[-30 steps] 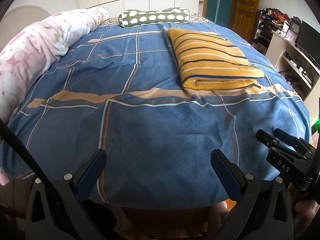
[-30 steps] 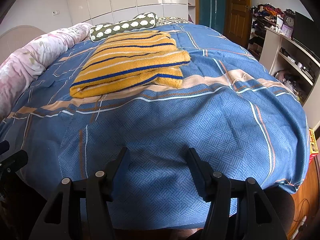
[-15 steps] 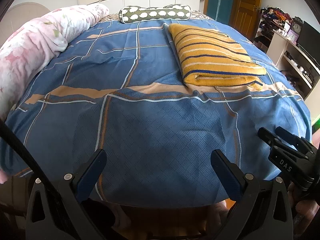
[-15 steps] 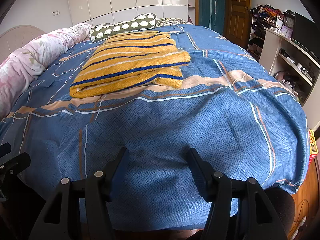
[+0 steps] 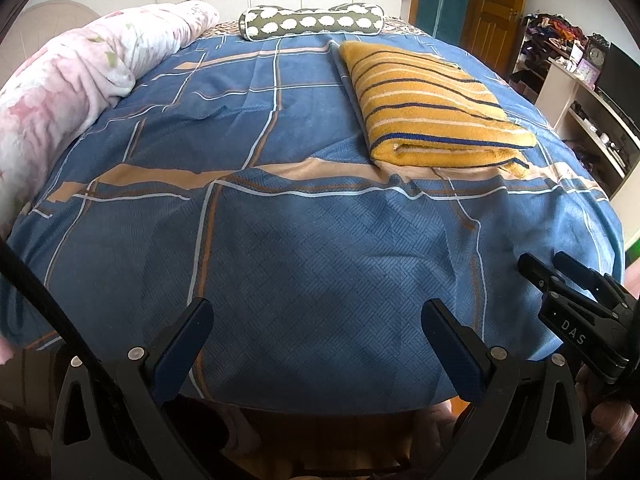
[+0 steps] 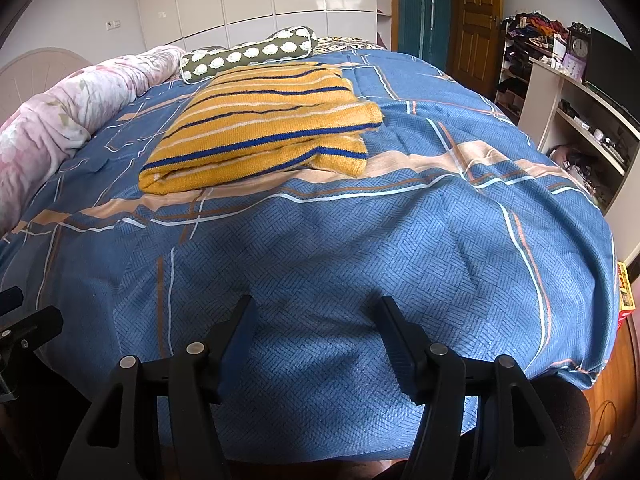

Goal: Fold small clothes

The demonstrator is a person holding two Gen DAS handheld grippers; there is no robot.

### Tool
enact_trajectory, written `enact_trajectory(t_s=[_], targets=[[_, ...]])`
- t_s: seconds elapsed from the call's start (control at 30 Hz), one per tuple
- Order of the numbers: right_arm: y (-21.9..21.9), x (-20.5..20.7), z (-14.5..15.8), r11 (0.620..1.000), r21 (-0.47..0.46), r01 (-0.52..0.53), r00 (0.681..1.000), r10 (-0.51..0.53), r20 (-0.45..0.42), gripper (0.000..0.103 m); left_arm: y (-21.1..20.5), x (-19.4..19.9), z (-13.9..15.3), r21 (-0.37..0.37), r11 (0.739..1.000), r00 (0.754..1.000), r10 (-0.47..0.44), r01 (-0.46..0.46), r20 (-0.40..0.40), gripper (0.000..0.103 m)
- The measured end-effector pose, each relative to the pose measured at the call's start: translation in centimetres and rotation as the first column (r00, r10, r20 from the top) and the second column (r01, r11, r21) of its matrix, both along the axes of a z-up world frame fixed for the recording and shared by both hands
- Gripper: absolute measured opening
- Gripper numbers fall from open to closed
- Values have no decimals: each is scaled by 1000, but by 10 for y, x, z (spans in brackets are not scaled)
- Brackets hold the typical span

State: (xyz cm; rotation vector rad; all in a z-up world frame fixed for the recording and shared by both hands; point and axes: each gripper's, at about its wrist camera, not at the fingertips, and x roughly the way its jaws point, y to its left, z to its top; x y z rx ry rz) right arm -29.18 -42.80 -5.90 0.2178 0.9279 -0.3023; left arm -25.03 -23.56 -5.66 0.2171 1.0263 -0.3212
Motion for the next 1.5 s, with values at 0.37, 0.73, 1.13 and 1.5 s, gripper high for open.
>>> enact_trajectory(t_s=[0.37, 0.73, 1.13, 1.5], targets=[[0, 0, 0, 1000, 0, 0, 1000, 0, 1, 67, 3, 3, -3, 0, 1000, 1000, 9, -9, -15, 103], [0, 0, -1, 1000, 1, 1, 1000, -1, 3, 68, 5, 4, -5, -1, 1000, 1000, 13, -13, -25, 103], [1, 0, -1, 1000, -1, 1, 1000, -1, 4, 68, 5, 4, -7, -2, 1000, 1000, 13, -13, -28, 103], [5, 2, 2, 1000, -29, 7, 1000, -7, 16, 68, 5, 4, -10, -2, 1000, 999, 12, -12, -34, 103]])
